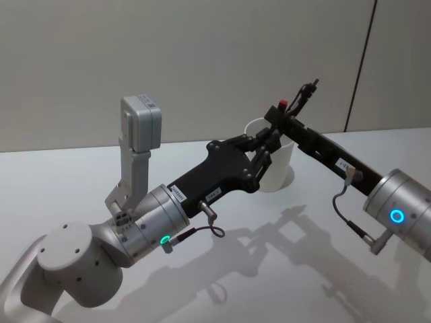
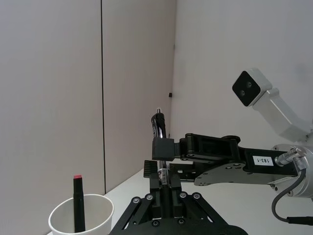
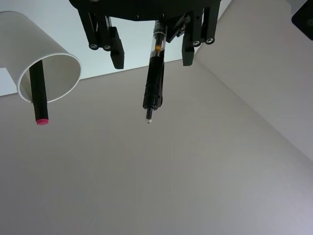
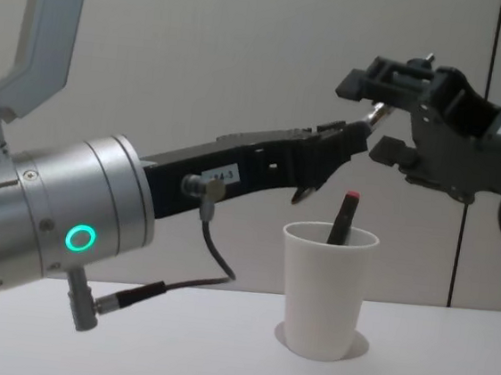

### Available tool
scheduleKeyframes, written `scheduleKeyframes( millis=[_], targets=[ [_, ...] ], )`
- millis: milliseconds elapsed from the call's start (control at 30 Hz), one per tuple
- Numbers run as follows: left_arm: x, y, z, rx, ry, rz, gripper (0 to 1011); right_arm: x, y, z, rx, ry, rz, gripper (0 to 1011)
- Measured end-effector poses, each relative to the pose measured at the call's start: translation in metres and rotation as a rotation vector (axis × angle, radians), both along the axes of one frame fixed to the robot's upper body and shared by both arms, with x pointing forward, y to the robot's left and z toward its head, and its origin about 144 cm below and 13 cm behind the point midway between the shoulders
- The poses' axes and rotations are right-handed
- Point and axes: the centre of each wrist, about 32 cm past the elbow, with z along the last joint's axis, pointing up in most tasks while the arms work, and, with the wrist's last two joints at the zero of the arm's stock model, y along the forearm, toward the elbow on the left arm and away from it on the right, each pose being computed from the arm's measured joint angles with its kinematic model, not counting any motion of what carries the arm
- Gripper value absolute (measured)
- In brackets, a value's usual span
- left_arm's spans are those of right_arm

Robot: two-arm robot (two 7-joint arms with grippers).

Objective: Place the pen into the pen holder.

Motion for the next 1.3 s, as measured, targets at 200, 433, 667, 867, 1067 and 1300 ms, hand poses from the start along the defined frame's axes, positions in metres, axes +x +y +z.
scheduleKeyframes(
  millis=[200, 433, 667, 867, 1067, 1300],
  targets=[
    [0.0000, 0.0000, 0.0000, 0.000, 0.000, 0.000, 121, 0.0004, 0.0008, -0.0002, -0.001, 0.000, -0.001, 600],
    [0.0000, 0.0000, 0.0000, 0.000, 0.000, 0.000, 121, 0.0005, 0.0012, -0.0005, -0.003, 0.000, -0.002, 375],
    [0.0000, 0.0000, -0.0001, 0.001, 0.001, 0.000, 121, 0.0006, 0.0018, -0.0003, -0.001, -0.001, 0.000, 199],
    [0.0000, 0.0000, -0.0001, 0.001, 0.001, 0.000, 121, 0.0007, 0.0020, -0.0002, -0.001, -0.002, 0.000, 163],
    [0.0000, 0.0000, -0.0001, 0.001, 0.001, 0.000, 121, 0.0007, 0.0020, -0.0003, -0.002, -0.001, 0.000, 157],
    [0.0000, 0.0000, 0.0000, 0.001, 0.001, 0.000, 124, 0.0008, 0.0018, -0.0005, -0.003, 0.000, -0.001, 157]
  ],
)
